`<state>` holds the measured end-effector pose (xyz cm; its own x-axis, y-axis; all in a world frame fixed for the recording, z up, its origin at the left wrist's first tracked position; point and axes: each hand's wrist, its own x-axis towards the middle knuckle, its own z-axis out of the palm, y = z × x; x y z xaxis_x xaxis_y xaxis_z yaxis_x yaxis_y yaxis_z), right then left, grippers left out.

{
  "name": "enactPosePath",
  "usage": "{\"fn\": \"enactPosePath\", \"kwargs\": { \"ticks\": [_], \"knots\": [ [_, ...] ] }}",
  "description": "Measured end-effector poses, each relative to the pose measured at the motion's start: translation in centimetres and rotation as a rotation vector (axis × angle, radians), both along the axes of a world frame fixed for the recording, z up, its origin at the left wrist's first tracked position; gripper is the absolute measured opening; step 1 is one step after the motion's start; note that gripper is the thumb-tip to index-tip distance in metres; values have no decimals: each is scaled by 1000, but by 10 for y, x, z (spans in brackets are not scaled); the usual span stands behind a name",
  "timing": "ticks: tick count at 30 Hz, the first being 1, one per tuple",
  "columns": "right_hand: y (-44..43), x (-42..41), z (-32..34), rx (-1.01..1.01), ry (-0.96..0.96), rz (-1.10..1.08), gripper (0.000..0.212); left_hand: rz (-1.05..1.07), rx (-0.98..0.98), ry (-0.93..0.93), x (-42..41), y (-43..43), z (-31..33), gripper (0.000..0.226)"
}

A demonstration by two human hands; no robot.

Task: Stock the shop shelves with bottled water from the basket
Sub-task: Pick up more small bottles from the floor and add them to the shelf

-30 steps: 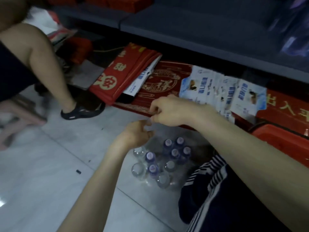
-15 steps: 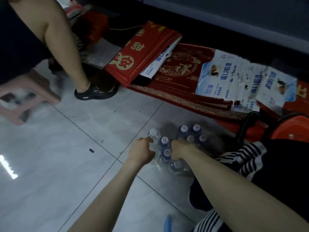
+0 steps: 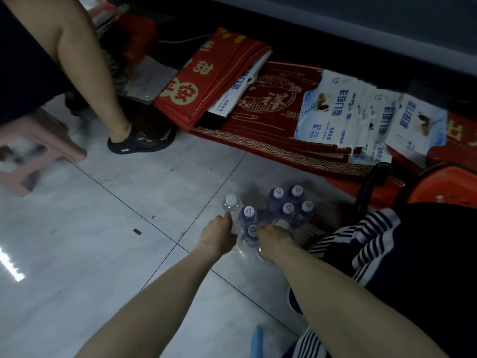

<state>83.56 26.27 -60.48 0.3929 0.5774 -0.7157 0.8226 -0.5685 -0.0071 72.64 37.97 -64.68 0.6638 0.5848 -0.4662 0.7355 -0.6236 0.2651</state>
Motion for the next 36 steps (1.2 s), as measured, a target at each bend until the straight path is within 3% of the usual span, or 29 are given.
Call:
{"fn": "enactPosePath", "kwargs": {
  "ticks": [5,9,14,17,20,24,30,36],
  "knots": [
    [7,-3,18,-87,35,33,54,-156,52,88,-4,6,10,42],
    [23,9,75,-200,114,65,20,-295,66,144,-9,19,47,46],
    [38,22,153,-218,161,27,35,-353,87,80,-9,32,118,39],
    [45,36,192,-159,197,-20,29,-387,149,30,-5,38,159,30],
    [46,55,232,-36,191,-100,31,-428,230,-69,5,43,207,23],
    [32,78,296,208,144,-162,25,-529,377,-363,19,42,282,17],
    [-16,113,388,651,-65,-243,32,-593,482,-626,51,25,387,57],
    [-78,142,474,1005,-307,-406,42,-584,394,-851,111,12,470,70]
  ]
}}
